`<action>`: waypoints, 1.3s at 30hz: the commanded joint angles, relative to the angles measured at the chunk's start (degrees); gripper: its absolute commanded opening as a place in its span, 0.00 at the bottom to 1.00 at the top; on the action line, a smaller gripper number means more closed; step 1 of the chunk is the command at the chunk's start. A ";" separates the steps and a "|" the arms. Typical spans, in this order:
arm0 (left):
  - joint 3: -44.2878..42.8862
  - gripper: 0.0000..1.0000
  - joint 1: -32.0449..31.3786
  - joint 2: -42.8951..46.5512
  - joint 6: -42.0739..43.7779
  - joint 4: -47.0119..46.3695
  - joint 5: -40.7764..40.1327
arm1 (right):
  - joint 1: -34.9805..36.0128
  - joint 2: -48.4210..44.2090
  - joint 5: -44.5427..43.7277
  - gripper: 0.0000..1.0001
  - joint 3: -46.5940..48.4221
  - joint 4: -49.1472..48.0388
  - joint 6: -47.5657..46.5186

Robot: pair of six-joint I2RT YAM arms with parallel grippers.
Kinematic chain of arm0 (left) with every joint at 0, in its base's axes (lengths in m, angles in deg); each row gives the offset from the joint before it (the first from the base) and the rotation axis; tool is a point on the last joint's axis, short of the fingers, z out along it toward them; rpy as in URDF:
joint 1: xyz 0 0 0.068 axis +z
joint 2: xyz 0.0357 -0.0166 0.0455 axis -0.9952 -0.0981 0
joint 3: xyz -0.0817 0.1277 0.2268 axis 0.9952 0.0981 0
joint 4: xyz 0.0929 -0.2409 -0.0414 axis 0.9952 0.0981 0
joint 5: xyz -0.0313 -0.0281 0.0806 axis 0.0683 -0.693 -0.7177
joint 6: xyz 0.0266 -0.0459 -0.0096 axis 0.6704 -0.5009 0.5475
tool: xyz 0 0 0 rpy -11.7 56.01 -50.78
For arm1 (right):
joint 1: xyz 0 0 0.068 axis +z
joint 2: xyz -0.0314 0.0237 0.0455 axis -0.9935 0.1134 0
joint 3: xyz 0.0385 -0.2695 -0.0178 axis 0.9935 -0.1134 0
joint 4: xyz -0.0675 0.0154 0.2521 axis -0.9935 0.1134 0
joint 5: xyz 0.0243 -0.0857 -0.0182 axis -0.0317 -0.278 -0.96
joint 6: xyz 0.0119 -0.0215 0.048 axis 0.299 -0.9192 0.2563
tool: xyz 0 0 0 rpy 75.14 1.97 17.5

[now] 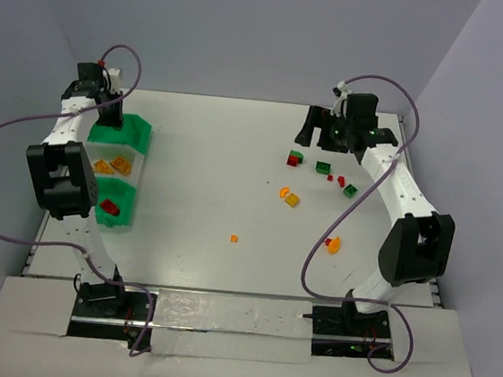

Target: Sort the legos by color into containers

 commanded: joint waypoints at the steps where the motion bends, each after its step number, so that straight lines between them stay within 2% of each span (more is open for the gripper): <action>1: -2.07 0.26 0.65 -0.67 -0.37 -0.17 -2.49 | -0.15 2.03 -5.53 0.98 1.67 1.60 -6.39; 3: -2.60 0.35 0.79 -1.42 -0.45 0.36 -2.72 | -0.10 4.28 -7.54 0.97 4.39 2.94 -8.22; 5: -2.71 0.49 0.74 -1.78 -0.45 0.57 -2.74 | -0.04 8.47 -10.11 0.94 7.64 4.88 -10.17; 11: -2.97 0.67 0.85 -1.43 -0.86 1.06 -2.49 | 0.82 15.94 -15.84 0.92 13.20 6.41 -11.65; 14: -2.96 0.80 0.88 -1.07 -1.10 1.43 -1.80 | 2.18 20.33 -16.29 0.91 16.25 6.56 -11.68; 22: -0.68 0.82 0.90 3.09 0.03 1.45 5.24 | 4.99 26.61 -13.94 0.93 20.70 6.23 -17.88; 25: 0.20 0.84 0.91 4.74 1.82 2.40 10.23 | 5.66 28.73 -13.16 0.99 21.88 6.12 -21.64; 33: 4.21 0.86 0.82 10.82 6.38 2.85 27.36 | 5.65 32.66 -11.18 1.00 22.91 5.11 -36.49; 39: 4.57 0.86 0.84 12.00 5.70 4.48 30.56 | 5.65 36.09 -7.22 0.99 26.10 7.53 -40.64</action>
